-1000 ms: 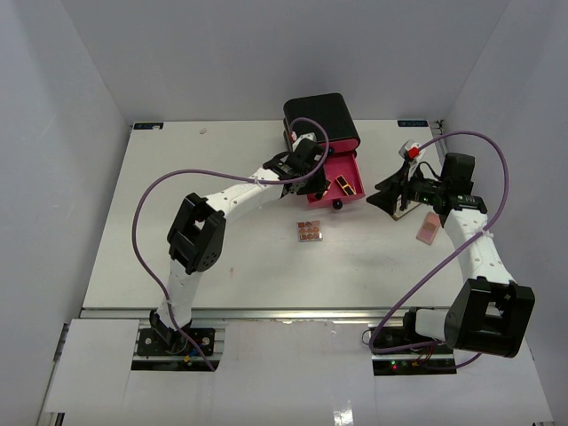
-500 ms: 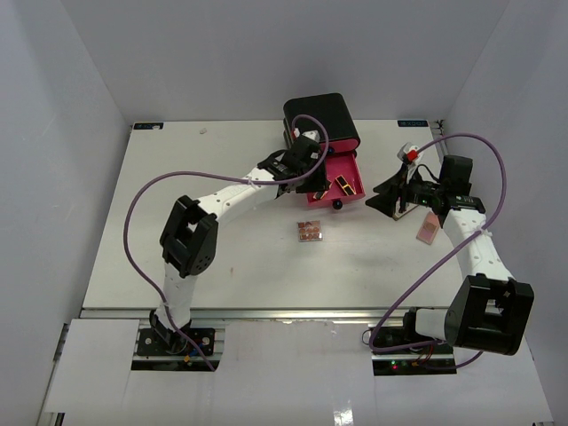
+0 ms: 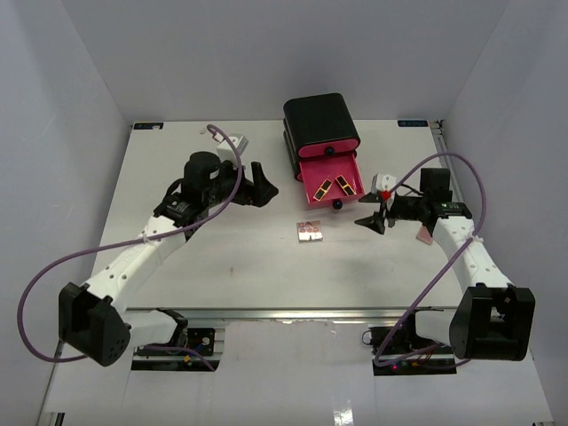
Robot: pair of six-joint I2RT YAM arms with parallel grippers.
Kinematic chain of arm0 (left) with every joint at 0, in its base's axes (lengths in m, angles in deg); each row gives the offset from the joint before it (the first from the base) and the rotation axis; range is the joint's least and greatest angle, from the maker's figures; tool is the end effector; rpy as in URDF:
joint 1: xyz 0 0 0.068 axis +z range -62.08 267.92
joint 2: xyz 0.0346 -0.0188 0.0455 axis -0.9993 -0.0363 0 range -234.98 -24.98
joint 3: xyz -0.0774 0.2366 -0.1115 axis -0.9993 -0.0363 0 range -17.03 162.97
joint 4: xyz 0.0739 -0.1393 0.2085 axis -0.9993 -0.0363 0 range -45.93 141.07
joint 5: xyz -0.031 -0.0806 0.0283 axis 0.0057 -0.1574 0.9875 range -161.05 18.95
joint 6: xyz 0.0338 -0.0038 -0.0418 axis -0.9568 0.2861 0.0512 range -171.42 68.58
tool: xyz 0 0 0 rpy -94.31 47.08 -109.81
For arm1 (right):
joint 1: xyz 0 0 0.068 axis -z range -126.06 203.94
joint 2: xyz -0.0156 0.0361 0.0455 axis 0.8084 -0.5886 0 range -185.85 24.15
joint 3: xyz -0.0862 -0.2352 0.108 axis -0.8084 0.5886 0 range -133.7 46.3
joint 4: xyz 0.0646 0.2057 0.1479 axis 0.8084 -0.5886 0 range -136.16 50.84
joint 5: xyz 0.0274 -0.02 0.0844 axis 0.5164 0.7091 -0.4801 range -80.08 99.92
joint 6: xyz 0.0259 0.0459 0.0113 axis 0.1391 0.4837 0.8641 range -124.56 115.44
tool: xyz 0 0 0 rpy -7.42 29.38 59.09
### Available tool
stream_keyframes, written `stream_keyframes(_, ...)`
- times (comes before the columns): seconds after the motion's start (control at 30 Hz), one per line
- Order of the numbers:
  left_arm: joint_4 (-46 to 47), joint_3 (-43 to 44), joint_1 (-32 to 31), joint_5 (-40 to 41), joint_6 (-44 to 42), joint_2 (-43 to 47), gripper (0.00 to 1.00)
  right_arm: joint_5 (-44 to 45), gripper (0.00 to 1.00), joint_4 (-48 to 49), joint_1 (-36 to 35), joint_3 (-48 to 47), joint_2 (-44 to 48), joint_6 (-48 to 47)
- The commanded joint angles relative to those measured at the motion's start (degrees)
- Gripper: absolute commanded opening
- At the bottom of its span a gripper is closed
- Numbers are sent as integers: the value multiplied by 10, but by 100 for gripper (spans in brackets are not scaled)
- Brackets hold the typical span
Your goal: Organize the makeup
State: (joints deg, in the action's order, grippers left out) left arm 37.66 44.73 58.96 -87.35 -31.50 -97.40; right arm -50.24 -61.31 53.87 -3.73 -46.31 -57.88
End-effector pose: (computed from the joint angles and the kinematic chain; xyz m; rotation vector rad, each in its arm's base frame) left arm 0.2496 -0.1495 0.3346 0.3535 2.0403 -0.8220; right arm 0.2498 0.0312 0.2709 -1.2870 1.4821 0.6106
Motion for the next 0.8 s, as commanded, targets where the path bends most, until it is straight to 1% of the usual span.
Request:
stream_keyframes(0.0,18,-79,25,5,-80,80,98,30,70,-125,-55,40,35,-421)
stream_keyframes(0.03,21,-92,25,21,-89,95,98,54,71,-128,-70,49,36,-451)
stream_keyframes(0.07,28,-101,25,34,-96,110,98,86,70,-118,-88,54,34,-455)
stream_keyframes(0.13,45,-153,25,60,-106,137,98,143,64,-99,-118,57,20,-456)
stream_keyframes(0.2,47,-171,26,80,-119,153,98,190,53,-77,-140,57,0,-451)
stream_keyframes(0.27,40,-166,26,97,-127,162,98,222,45,-43,-154,62,-23,-418)
stream_keyframes(0.33,41,-164,26,98,-130,167,98,264,38,7,-174,70,-49,-389)
stream_keyframes(0.4,39,-164,26,98,-131,173,98,301,32,51,-193,75,-70,-342)
stream_keyframes(0.5,39,-164,26,102,-133,183,98,353,24,105,-220,78,-104,-305)
stream_keyframes(0.57,40,-165,26,102,-133,188,98,386,21,149,-236,85,-124,-274)
stream_keyframes(0.77,41,-166,26,103,-134,199,98,508,25,417,-289,182,-159,-255)
